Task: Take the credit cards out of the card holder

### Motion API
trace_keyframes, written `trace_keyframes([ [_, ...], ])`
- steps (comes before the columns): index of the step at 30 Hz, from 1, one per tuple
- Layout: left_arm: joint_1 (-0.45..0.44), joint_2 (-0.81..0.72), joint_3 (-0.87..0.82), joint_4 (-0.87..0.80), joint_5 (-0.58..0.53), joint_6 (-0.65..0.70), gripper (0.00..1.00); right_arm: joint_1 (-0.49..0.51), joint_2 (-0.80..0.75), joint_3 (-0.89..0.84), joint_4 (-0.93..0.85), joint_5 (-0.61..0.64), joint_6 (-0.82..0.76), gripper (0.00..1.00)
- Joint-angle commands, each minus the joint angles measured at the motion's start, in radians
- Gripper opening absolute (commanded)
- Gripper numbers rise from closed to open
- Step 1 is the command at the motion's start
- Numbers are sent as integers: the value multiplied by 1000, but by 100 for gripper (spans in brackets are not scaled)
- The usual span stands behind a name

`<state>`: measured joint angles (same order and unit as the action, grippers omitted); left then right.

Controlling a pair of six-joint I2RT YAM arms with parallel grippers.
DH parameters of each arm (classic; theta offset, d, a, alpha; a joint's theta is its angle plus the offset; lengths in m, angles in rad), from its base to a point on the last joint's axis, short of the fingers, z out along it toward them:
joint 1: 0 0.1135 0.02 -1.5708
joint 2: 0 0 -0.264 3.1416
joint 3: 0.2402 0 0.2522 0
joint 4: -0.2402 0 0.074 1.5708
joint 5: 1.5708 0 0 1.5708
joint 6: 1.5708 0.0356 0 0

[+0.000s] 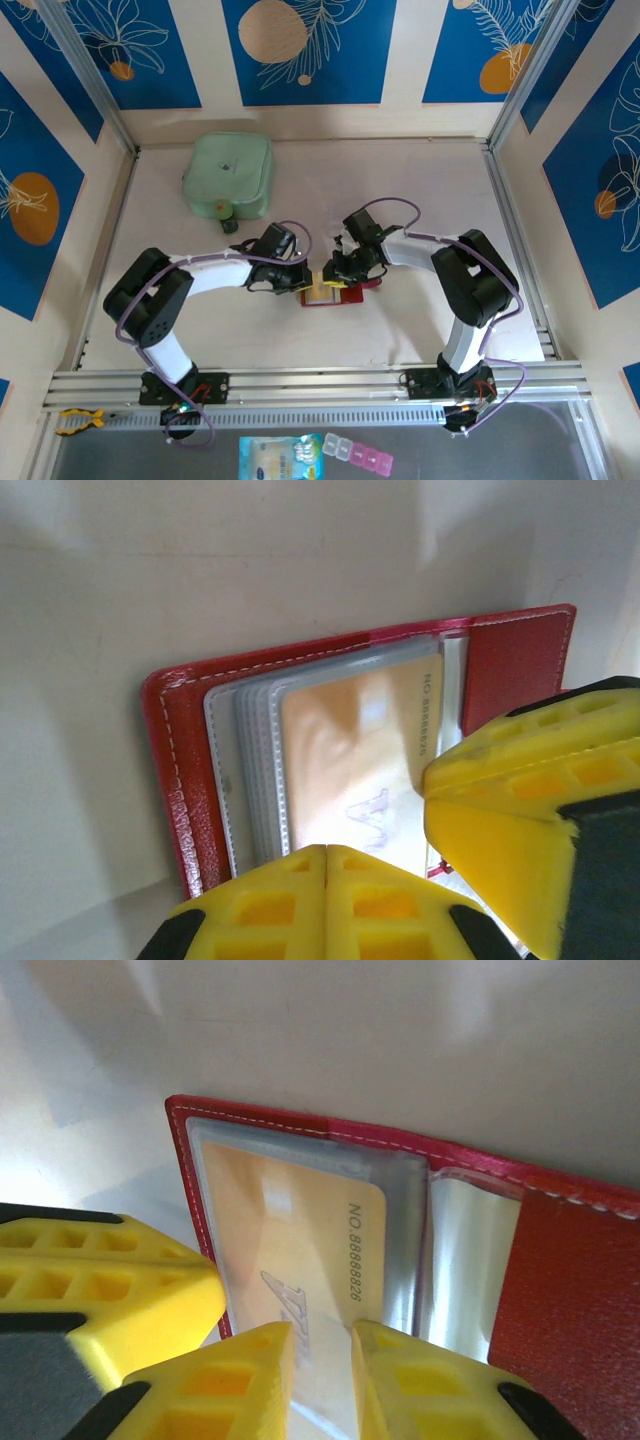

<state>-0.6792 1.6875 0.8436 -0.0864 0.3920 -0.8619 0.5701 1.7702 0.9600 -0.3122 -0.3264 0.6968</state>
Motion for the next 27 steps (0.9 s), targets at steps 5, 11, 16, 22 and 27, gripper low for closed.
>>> trace_keyframes([
  [5,-9,27,-1,-39,-14,23,5,4,-49,-28,-24,16,-39,31],
  [11,-9,26,-3,-50,-23,25,5,5,-52,-39,-21,17,-73,31],
  [16,-9,23,-3,-52,-24,24,5,10,-52,-44,-2,4,-83,28],
  [22,-9,22,-3,-54,-26,24,5,14,-49,-44,4,0,-84,24],
  [27,-9,20,-3,-53,-27,24,5,15,-58,-46,-20,33,-87,22],
])
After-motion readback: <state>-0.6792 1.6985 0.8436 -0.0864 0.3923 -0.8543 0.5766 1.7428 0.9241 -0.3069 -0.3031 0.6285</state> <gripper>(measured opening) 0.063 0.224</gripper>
